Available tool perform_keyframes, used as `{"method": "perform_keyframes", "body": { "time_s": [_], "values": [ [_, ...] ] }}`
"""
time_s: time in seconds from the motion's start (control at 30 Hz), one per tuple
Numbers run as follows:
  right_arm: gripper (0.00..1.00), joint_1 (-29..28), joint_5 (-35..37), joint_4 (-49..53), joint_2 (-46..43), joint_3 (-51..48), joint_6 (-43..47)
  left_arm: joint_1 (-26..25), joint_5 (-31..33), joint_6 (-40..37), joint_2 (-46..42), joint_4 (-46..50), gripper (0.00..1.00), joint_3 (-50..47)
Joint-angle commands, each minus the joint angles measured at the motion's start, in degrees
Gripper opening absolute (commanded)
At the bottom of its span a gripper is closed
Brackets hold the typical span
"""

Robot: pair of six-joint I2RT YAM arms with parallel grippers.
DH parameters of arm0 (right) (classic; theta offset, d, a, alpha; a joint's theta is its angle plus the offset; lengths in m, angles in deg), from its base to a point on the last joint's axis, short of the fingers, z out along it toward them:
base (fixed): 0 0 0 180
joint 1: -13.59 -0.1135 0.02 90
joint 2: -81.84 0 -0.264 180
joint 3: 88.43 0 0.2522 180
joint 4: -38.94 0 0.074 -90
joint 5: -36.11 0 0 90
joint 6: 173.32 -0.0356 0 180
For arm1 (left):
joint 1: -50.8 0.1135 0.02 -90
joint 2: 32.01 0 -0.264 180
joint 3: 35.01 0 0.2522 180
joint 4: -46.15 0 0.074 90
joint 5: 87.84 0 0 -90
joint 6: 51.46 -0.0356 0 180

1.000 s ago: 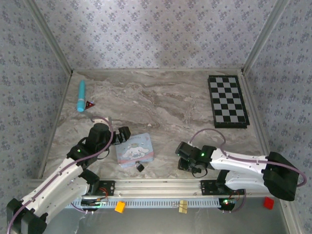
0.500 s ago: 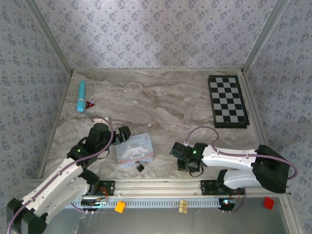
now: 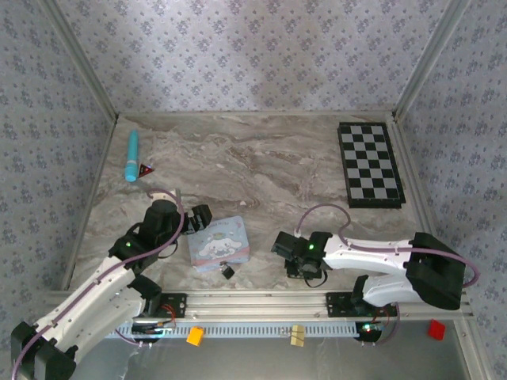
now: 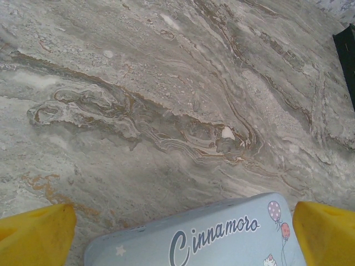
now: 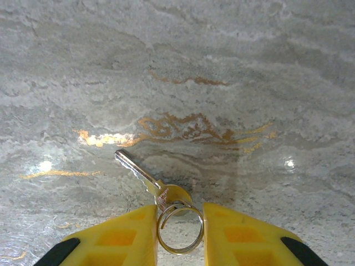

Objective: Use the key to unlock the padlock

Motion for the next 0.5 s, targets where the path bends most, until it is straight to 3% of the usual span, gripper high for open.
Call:
{"method": "perform_keyframes", "body": {
  "time_s": [0.0, 0.47],
  "values": [
    [0.25, -0.26, 1.97, 3.17, -0.72, 1.88, 0.50, -0.34, 0.47, -0.23, -0.14, -0.92, 1.00, -0.32],
    [0.25, 6.86, 3.19, 7.97, -10.25, 4.74, 6.71, -0.76, -5.68, 2.41, 4.12, -5.16, 1.00, 0.52]
  ]
}}
